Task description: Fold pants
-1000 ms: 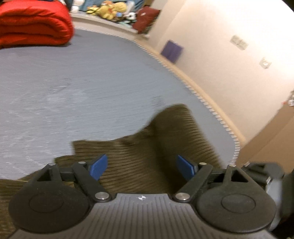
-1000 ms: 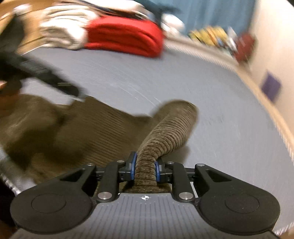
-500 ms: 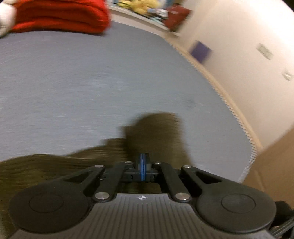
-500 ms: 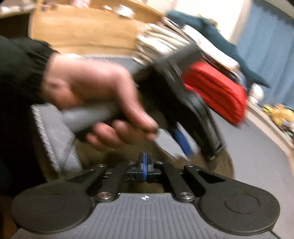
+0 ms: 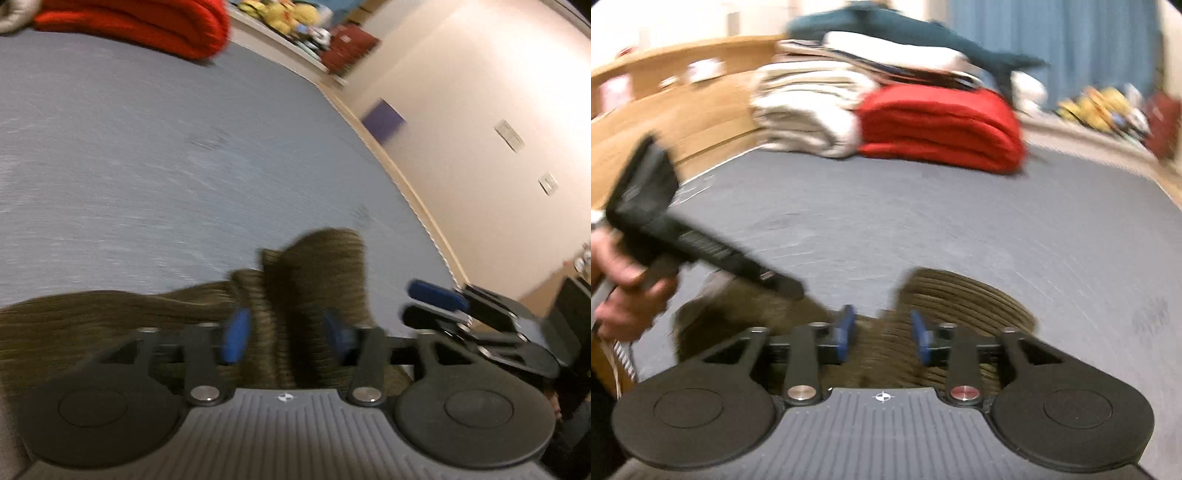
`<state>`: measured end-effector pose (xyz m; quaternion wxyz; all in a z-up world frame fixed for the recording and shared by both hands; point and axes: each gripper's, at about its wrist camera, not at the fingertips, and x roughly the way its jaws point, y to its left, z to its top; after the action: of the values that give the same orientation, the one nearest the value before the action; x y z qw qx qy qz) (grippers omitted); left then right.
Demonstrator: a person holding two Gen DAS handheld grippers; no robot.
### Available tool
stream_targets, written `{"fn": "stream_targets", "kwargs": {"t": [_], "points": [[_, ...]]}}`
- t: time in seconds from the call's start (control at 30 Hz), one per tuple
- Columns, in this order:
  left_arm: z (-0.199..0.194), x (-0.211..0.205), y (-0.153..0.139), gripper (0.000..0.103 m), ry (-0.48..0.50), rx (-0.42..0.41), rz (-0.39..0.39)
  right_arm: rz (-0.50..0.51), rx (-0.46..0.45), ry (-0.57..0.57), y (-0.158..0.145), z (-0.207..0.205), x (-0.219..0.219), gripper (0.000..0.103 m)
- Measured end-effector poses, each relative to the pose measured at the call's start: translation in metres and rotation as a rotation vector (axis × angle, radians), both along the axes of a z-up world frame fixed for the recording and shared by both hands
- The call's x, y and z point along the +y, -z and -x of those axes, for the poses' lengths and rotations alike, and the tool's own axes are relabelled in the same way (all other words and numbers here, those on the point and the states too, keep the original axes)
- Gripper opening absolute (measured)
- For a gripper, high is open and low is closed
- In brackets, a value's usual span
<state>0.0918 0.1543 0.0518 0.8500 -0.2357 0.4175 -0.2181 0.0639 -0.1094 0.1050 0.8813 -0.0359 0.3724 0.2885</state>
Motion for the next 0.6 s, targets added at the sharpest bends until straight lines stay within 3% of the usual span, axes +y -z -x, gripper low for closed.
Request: {"fn": "stream_targets", "kwargs": {"t": [0.1, 0.2, 0.37, 0.43, 0.47, 0.5, 0.6], "points": [[-0.011, -0.033, 0.006, 0.082, 0.057, -0.006, 0.001, 0.039, 0.023, 0.085, 0.016, 0.001, -0.016, 0.053], [-0.025, -0.062, 0.014, 0.083, 0.088, 0.018, -0.005, 0.074, 0.075, 0.171, 0.032, -0.006, -0.034, 0.069], [-0.049, -0.091, 0.03, 0.083, 0.037, 0.075, -0.078, 0.043, 0.279, 0.279, 0.064, -0.028, -0.059, 0.074], [-0.052, -0.092, 0.034, 0.065, 0.02, 0.083, -0.097, 0.023, 0.366, 0.284, 0.076, -0.033, -0.062, 0.077], [-0.052, -0.09, 0.033, 0.044, 0.002, 0.075, -0.123, 0.022, 0.406, 0.28, 0.083, -0.035, -0.06, 0.077], [-0.051, -0.087, 0.031, 0.036, 0.0, 0.07, -0.124, 0.021, 0.451, 0.272, 0.09, -0.036, -0.058, 0.077], [-0.038, -0.073, 0.013, 0.03, -0.015, 0.03, -0.131, 0.01, 0.534, 0.257, 0.101, -0.034, -0.047, 0.08]]}}
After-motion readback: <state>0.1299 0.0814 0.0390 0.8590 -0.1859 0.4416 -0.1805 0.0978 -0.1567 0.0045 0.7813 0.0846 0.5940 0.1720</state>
